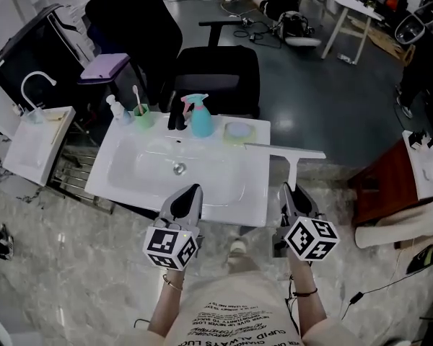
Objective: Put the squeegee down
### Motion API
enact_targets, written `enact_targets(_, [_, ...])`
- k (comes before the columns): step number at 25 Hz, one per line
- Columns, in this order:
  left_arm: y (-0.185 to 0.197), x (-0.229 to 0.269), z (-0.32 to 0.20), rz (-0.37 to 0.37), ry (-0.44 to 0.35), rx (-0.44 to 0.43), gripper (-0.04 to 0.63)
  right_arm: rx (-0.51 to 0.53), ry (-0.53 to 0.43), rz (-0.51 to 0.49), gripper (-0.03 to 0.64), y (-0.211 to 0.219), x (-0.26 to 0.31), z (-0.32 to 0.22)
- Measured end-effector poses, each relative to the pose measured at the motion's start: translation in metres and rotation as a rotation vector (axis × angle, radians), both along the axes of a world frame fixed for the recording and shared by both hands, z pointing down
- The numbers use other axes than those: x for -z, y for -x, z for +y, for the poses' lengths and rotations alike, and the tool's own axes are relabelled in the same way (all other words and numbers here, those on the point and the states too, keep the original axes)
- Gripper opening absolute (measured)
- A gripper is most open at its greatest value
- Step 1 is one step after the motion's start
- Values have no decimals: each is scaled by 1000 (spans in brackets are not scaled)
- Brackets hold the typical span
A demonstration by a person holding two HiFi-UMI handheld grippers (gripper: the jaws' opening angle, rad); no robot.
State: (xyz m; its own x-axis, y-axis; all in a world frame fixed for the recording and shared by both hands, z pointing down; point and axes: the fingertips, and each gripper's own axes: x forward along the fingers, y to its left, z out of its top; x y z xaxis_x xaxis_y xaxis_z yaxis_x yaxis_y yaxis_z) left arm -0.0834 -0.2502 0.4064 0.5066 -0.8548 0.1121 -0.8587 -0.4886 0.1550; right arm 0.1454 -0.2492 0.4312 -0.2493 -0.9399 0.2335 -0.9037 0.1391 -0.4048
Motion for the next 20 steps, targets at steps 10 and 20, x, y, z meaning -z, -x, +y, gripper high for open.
enact_targets(10, [-16, -28, -55, 24, 76, 31, 22, 66, 79, 3, 94, 2, -30, -58])
enact_targets(20, [-32, -69, -83, 41, 182, 31, 23, 118, 168, -3, 94, 13, -65, -86])
